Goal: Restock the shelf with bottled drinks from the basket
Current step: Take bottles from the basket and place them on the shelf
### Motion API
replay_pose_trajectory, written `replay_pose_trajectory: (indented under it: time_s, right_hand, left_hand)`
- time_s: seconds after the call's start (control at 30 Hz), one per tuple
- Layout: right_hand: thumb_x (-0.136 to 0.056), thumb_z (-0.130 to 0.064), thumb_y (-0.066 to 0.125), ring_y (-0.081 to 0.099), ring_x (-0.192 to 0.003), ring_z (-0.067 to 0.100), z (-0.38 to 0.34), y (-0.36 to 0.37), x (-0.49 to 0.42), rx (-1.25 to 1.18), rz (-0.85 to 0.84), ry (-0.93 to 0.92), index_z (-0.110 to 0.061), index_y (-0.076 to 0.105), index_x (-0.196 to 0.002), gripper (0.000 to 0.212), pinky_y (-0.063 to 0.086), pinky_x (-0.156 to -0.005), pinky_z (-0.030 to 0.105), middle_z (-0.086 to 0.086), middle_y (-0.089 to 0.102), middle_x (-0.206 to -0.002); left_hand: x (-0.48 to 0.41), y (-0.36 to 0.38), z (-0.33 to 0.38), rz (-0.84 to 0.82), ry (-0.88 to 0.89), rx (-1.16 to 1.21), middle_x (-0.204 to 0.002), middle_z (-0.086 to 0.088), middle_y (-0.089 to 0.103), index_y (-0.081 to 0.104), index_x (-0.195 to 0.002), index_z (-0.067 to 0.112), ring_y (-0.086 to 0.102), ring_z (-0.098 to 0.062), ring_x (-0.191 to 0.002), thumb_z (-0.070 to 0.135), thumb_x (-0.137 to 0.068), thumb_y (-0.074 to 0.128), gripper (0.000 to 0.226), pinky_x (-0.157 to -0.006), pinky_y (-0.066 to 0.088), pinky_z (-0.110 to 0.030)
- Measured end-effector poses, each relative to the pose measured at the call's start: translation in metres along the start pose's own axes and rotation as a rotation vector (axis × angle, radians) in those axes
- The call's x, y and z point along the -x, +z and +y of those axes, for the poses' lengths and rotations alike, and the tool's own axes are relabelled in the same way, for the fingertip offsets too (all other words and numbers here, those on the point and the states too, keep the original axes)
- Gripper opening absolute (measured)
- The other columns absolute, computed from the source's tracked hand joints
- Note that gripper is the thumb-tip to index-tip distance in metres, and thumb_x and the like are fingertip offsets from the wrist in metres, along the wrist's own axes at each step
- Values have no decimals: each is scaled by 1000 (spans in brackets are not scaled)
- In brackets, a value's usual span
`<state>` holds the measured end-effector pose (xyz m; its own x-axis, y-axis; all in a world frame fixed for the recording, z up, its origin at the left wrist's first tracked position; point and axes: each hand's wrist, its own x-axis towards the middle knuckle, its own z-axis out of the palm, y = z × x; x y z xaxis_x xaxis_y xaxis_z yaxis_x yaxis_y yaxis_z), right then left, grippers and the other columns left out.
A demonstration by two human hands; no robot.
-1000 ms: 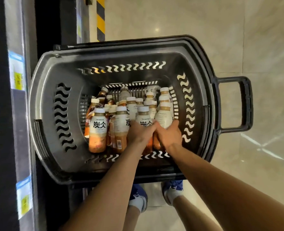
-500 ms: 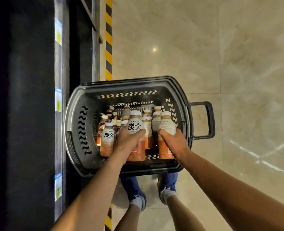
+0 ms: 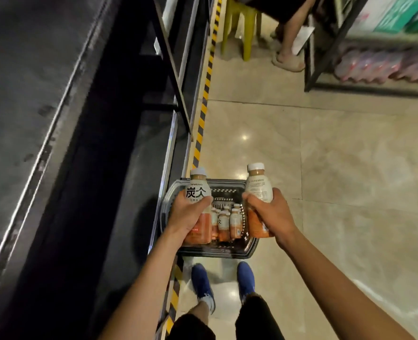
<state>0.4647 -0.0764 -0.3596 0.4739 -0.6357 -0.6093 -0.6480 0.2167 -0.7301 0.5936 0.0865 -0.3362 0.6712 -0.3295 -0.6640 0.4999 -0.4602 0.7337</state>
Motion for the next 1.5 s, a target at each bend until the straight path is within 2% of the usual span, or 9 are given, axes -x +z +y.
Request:
replay_pose_trajectory:
  time_s: [0.2,0.33,0.43,0.73,0.97,1.1,1.27,1.37,1.5]
  right_hand:
    - [-62,-57,82,72,-89,19,-44,-19,53,35,-117,-138,-21,54,-118,72,61,-78,43,3,70,-105]
    - [-68,-52,82,70,-87,17,-64,-9,67,137,-261,-248,-24,53,-114,61,61,-77,41,-1,69,-101]
    - [-76,-39,82,68,-84,13,-77,8,86,191,-382,-347,-26,53,-108,46,57,-71,33,-3,68,-98]
    - [-69,-49,81,69,-86,18,-90,82,227,357,-860,-521,-26,57,-109,52,56,-69,35,-1,69,-97]
    - [-79,-34,80,70,-90,14,-54,125,387,400,-1273,-637,-27,60,-112,39,54,-74,31,-2,71,-101]
    - [-80,-34,78,69,-92,9,-5,132,466,466,-1450,-660,-31,58,-117,42,56,-78,29,-6,70,-104]
    - [-83,-22,78,68,-73,-2,58,127,548,474,-1577,-643,-26,57,-112,36,51,-55,12,-4,68,-98]
    - [-78,-29,83,70,-90,10,94,128,581,462,-1589,-621,-32,59,-108,39,60,-73,29,-1,71,-105]
    - [-75,-30,85,72,-94,20,120,131,625,409,-1625,-594,-30,61,-113,45,62,-78,42,2,74,-105]
  left_hand:
    - [95,-10,22,169,89,125,-86,-6,69,58,-97,18,68,-10,-67,11,-85,74,21,-52,52,-19]
    - [136,-18,11,348,54,275,-98,-13,74,62,-109,13,72,-27,-86,18,-80,79,34,-70,58,-37]
    - [173,-28,-5,495,50,382,-96,-6,73,60,-108,21,71,-24,-86,25,-79,80,35,-77,58,-42]
    - [333,-74,-64,972,108,551,-97,-7,69,58,-105,24,69,-26,-86,28,-84,72,26,-68,56,-36]
    - [480,-94,-137,1364,206,677,-87,-3,73,64,-105,18,69,-15,-74,24,-85,74,23,-59,51,-24]
    - [555,-87,-188,1524,226,777,-77,1,74,65,-100,17,70,-16,-68,26,-85,74,20,-58,53,-30]
    - [637,-77,-255,1652,185,805,-85,-9,74,65,-97,18,71,-30,-78,33,-78,77,26,-73,56,-51]
    - [672,-78,-287,1710,178,814,-84,-10,73,65,-94,20,70,-34,-83,24,-84,76,16,-77,55,-54]
    - [712,-93,-311,1716,220,762,-88,-14,72,64,-96,17,70,-31,-79,25,-84,75,19,-71,56,-48]
